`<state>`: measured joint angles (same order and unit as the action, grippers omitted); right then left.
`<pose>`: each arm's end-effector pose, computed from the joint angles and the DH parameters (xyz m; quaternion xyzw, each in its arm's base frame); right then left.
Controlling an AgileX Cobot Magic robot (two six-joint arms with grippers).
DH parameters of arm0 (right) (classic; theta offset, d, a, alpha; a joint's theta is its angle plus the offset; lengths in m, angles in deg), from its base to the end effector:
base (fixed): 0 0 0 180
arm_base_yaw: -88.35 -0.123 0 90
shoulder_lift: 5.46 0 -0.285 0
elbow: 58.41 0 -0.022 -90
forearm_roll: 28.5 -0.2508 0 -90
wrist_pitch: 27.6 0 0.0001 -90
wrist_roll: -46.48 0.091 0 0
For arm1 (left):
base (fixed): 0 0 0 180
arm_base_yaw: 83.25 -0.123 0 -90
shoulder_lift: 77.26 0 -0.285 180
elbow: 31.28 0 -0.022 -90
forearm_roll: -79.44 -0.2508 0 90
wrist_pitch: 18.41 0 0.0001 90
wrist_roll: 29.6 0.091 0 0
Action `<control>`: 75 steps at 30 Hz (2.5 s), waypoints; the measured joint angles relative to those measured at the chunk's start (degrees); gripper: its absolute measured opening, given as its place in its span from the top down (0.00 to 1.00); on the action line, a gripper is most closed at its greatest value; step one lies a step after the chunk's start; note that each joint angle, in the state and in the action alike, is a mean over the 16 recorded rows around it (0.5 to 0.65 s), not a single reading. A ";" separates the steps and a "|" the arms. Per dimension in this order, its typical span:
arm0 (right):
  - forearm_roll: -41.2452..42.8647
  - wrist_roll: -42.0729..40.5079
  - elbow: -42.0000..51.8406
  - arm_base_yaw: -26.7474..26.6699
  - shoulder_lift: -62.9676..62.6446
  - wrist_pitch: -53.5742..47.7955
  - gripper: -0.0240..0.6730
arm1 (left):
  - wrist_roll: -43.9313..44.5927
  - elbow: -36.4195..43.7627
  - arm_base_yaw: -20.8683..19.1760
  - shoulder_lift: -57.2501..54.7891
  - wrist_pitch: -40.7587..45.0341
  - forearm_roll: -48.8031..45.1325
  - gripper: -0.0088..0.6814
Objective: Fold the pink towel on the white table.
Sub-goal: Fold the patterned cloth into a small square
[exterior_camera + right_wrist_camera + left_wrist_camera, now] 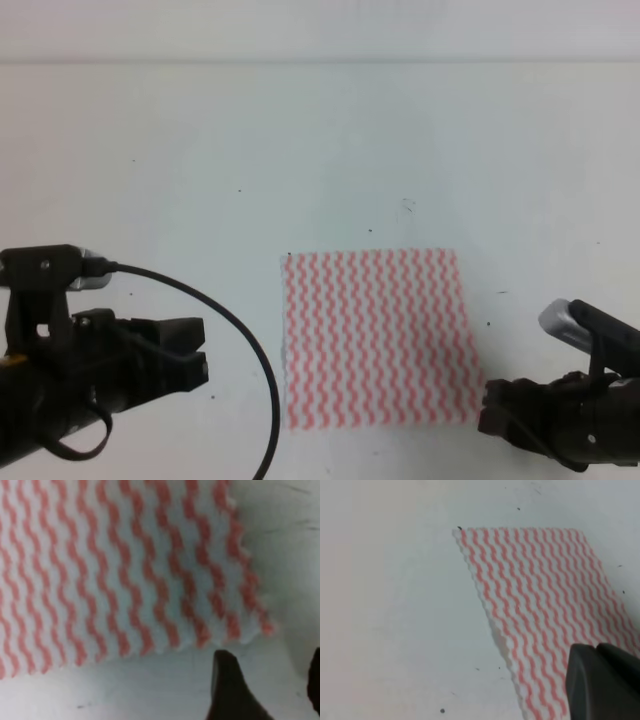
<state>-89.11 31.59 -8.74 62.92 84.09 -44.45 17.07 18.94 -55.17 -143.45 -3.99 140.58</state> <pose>0.1935 0.1176 0.1580 0.1240 0.9452 0.2586 0.1559 0.1612 -0.1086 0.2429 0.1612 0.8621 -0.2580 0.4052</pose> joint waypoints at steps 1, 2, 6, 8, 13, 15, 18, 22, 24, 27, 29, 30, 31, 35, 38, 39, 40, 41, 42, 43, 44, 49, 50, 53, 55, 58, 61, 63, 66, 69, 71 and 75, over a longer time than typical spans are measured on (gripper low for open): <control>0.04 -0.03 -0.26 0.00 0.45 -0.05 0.51 | 0.00 0.00 0.00 0.00 0.02 0.00 0.99; 0.07 -0.06 -0.52 0.01 0.89 -0.11 0.51 | 0.00 0.00 0.00 0.00 0.04 0.00 0.99; 0.26 -0.17 -1.68 0.01 2.68 -0.51 0.51 | 0.00 0.00 0.00 0.03 0.26 0.00 0.99; 0.38 -0.22 -2.22 0.01 3.52 -0.76 0.51 | 0.00 0.00 0.00 0.03 0.43 0.00 0.99; 0.71 -0.26 -3.20 0.03 5.36 -1.25 0.51 | 0.00 -0.01 0.00 0.07 0.87 0.00 0.99; 0.80 -0.29 -3.38 0.03 5.99 -1.32 0.52 | 0.01 0.00 0.00 0.03 1.02 0.00 0.99; 0.90 -0.36 -3.54 0.03 6.84 -1.43 0.54 | 0.02 0.00 0.00 0.00 1.20 0.00 0.99; 0.98 -0.65 -3.76 0.04 7.85 -1.62 0.57 | 0.04 0.00 0.00 -0.03 1.34 0.00 0.99; 1.01 -0.81 -3.91 0.03 8.32 -1.69 0.60 | 0.05 0.01 0.01 -0.10 1.31 0.00 0.99; 0.98 -1.04 -4.21 0.02 8.96 -1.75 0.64 | 0.08 0.01 0.01 -0.17 1.30 -0.01 0.99; 0.93 -1.18 -4.43 0.02 9.32 -1.77 0.67 | 0.09 0.02 0.01 -0.24 1.29 -0.01 0.99; 0.86 -1.25 -4.57 0.01 9.48 -1.75 0.69 | 0.10 0.01 0.01 -0.21 1.31 -0.02 0.99; 0.79 -1.31 -4.70 0.00 9.61 -1.72 0.70 | 0.12 0.01 0.01 -0.21 1.35 -0.03 0.99; 0.73 -1.49 -4.96 0.00 9.94 -1.77 0.79 | 0.29 0.02 0.02 -0.31 1.41 -0.07 0.99; 0.66 -1.48 -5.17 0.00 9.94 -1.94 0.85 | 1.14 0.02 0.01 -0.24 1.61 -0.10 0.99; 0.58 -1.47 -5.31 -0.01 9.94 -1.99 0.87 | 1.48 0.02 0.01 -0.24 1.68 -0.11 0.99; 0.51 -1.47 -5.49 -0.01 9.90 -2.22 0.89 | 1.89 0.02 0.01 -0.24 1.76 -0.12 0.99; 0.52 -1.48 -5.64 0.00 9.83 -2.54 0.91 | 2.47 0.02 0.01 -0.21 1.89 -0.13 0.99; 0.44 -1.48 -5.90 -0.01 9.72 -2.79 0.92 | 3.00 0.02 0.01 -0.24 1.95 -0.14 0.99; 0.37 -1.48 -6.21 -0.02 9.59 -3.03 0.94 | 3.59 0.02 0.01 -0.24 2.05 -0.14 0.99; 0.30 -1.47 -6.52 -0.03 9.54 -3.24 0.95 | 4.31 0.02 0.01 -0.22 2.12 -0.15 0.99; 0.25 -1.57 -8.43 -0.04 8.90 -4.62 0.99 | 8.47 0.01 0.01 -0.30 2.15 -0.16 0.99; 0.21 -1.61 -8.92 -0.04 8.75 -4.82 0.99 | 9.50 0.01 0.01 -0.36 2.12 -0.14 0.99; 0.17 -1.86 -10.37 -0.06 8.33 -5.30 0.99 | 12.31 0.02 0.01 -0.82 1.95 -0.09 0.99; 0.24 -2.11 -11.27 -0.07 8.05 -5.10 0.99 | 14.18 0.02 0.02 -1.29 1.87 -0.04 0.99; 0.33 -2.55 -12.35 -0.07 7.92 -4.11 0.99 | 17.32 0.02 0.02 -2.14 1.71 0.41 0.99; 0.41 -3.12 -13.23 -0.07 7.86 -2.99 0.99 | 21.68 0.02 0.01 -3.16 1.88 2.36 0.99; 0.44 -3.50 -13.73 -0.07 7.88 -2.13 0.99 | 25.27 0.02 0.02 -3.98 2.33 4.47 0.99; 0.49 -4.01 -14.40 -0.07 7.89 -0.84 0.99 | 31.84 0.02 0.01 -5.17 3.56 8.72 0.99; 0.54 -4.38 -14.95 -0.07 7.92 0.24 0.99 | 39.11 0.02 0.01 -6.27 5.20 13.62 0.99; 0.56 -4.54 -15.24 -0.07 7.93 0.70 0.99 | 44.62 0.01 0.01 -6.91 6.69 17.33 0.99; 0.57 -4.69 -15.78 -0.07 8.02 1.28 0.99 | 54.60 0.01 0.01 -8.14 9.80 24.26 0.95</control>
<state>-88.54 26.90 -24.52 62.85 92.11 -43.17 71.67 18.95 -55.16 -151.59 5.81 164.84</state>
